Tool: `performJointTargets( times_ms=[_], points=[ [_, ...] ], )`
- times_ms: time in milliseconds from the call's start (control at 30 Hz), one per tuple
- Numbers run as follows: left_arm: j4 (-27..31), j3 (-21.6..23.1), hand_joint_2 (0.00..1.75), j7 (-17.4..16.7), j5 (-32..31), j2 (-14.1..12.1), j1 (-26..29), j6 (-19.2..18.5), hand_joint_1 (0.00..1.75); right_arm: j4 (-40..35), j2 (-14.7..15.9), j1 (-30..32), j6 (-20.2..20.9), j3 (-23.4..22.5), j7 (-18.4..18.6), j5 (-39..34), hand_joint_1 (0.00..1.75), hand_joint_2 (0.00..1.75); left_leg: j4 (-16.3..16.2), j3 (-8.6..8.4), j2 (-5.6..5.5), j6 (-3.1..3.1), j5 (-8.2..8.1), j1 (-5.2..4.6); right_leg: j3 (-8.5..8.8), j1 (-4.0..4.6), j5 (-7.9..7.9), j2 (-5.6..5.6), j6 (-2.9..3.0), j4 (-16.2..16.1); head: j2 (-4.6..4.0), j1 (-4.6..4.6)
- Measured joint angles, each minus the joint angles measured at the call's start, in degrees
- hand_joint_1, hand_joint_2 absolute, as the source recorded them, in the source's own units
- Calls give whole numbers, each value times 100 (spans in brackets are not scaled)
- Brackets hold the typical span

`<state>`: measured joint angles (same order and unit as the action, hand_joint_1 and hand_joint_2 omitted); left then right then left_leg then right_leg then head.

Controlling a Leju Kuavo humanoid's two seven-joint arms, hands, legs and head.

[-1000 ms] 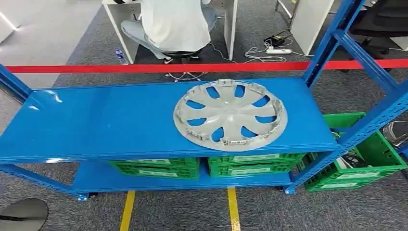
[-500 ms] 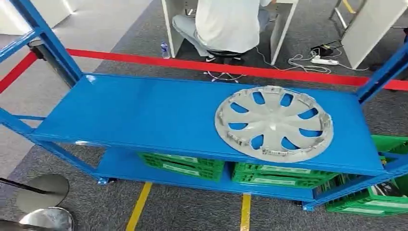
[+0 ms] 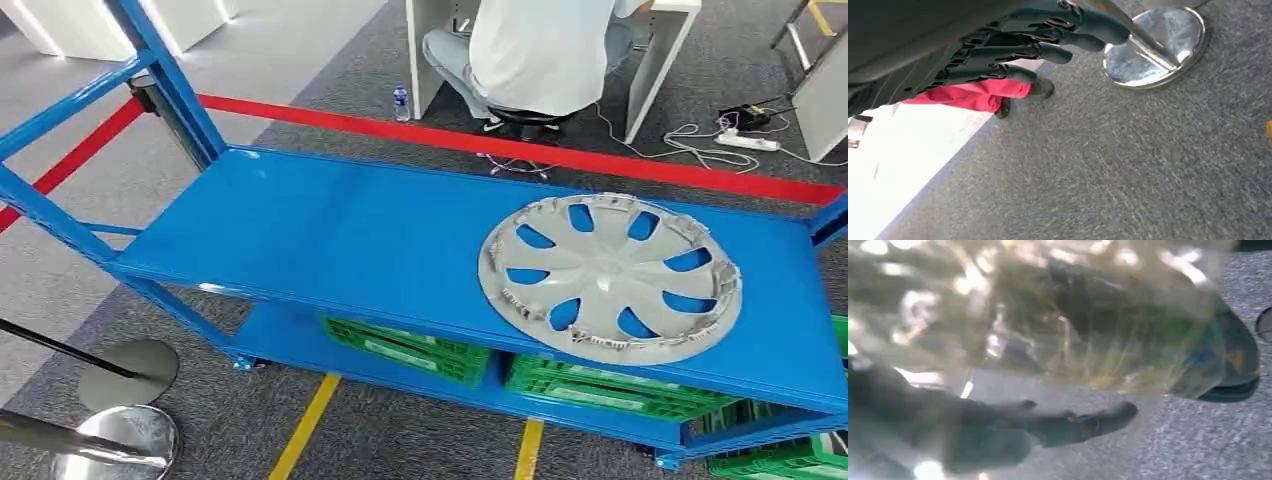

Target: Take the parts from the cabinet and place them on the table.

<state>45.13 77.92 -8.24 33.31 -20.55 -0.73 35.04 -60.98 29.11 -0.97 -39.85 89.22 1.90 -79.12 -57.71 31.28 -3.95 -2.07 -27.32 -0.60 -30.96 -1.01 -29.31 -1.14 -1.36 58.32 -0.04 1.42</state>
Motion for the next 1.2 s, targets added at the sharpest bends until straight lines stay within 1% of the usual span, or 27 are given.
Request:
performJointTargets(
  times_ms=[33,133,167,200,233,267,300,533,700,867,900,933,967,1000,1033,1067,1100,1133,1167,1200],
  points=[
    [-2,0,175,2,0,0,-9,2,0,0,0,-1,0,0,0,-37,0,175,13,-5,3,0,0,3,0,8,-3,-3,19,0,0,0],
    [-4,-2,175,61,90,2,-21,-11,0,-6,0,1,39,-41,0,-216,0,175,27,-13,5,6,2,13,4,29,-19,-2,59,4,0,-2],
    [-9,-4,175,99,103,2,-20,-44,0,-17,0,1,53,-52,0,-260,0,0,28,-13,5,25,0,21,4,37,-20,-1,68,7,0,-2],
    [-11,-2,0,142,120,2,-20,-55,0,-17,0,0,61,-63,0,-306,0,0,31,-13,5,73,0,29,4,44,-23,0,75,8,0,-2],
    [-18,-2,0,177,125,9,-21,-55,0,-17,0,-1,70,-76,0,-323,0,0,34,-13,5,145,-5,41,3,50,-25,0,78,10,0,-2],
    [-26,-2,0,201,122,13,-22,-55,0,-17,0,-1,70,-83,0,-325,0,0,37,-13,6,192,-6,49,3,56,-30,0,89,12,0,-4],
    [-33,-2,0,212,118,20,-25,-52,0,-17,0,-3,70,-83,0,-330,0,0,37,-13,6,213,-13,53,5,60,-29,0,92,12,0,-4],
    [-46,-2,0,216,114,26,-28,-48,0,-17,0,-6,68,-85,0,-339,0,0,37,-13,7,217,-15,55,7,61,-30,0,92,12,0,-7],
    [-72,-2,0,181,13,33,-38,22,0,-20,0,-14,9,-85,0,-365,0,0,30,-11,10,216,-17,25,17,30,-28,0,90,8,0,-7],
    [-70,0,0,70,-68,-7,-40,59,0,-138,44,2,160,-96,0,-656,0,0,22,-11,10,212,-19,21,17,23,-25,1,85,6,0,-4],
    [-70,0,0,66,-72,-40,-44,61,0,-160,50,11,190,-103,0,-715,0,0,-31,-4,13,172,-45,-6,28,-30,13,-4,16,-64,0,-11],
    [-57,4,0,63,-74,-41,-43,68,0,-181,61,10,221,-107,0,-785,0,0,28,-25,15,96,-15,-5,27,-23,33,-33,-21,-110,0,13],
    [-52,7,0,59,-81,-70,-46,79,0,-199,70,2,227,-111,0,-876,0,0,193,-101,38,29,49,-6,35,5,64,-50,-64,-193,0,20],
    [-46,9,0,50,-79,-68,-45,81,0,-210,90,8,238,-116,0,-933,0,0,382,-224,132,9,147,55,50,27,6,-3,-31,-94,0,9],
    [-46,11,0,50,-81,-74,-43,81,0,-221,92,-4,247,-116,0,-942,0,0,483,-270,141,-34,176,66,-60,38,-148,23,-31,114,-2,-20],
    [-46,11,0,48,-81,-81,-44,81,0,-221,98,-6,256,-118,0,-944,0,0,482,-268,191,-29,182,80,-297,30,-390,34,-48,556,-2,-22],
    [-46,11,0,48,-81,-77,-39,81,0,-221,101,-8,256,-120,-4,-944,0,0,478,-269,235,-7,162,83,-521,11,-586,43,-74,982,0,-17],
    [-44,18,0,48,-81,-63,-34,81,0,-221,105,-1,256,-118,-4,-944,0,0,474,-276,285,11,147,83,-723,-16,-711,49,-111,1348,0,-18],
    [-44,22,0,48,-81,-57,-33,81,0,-223,109,6,260,-118,-4,-944,0,0,468,-280,324,33,132,93,-816,-35,-692,56,-146,1480,0,-20],
    [-44,24,0,48,-81,-52,-32,81,0,-223,111,13,264,-116,-2,-944,0,0,452,-288,361,67,110,114,-771,-57,-545,68,-184,1358,0,-17]
  ],
)
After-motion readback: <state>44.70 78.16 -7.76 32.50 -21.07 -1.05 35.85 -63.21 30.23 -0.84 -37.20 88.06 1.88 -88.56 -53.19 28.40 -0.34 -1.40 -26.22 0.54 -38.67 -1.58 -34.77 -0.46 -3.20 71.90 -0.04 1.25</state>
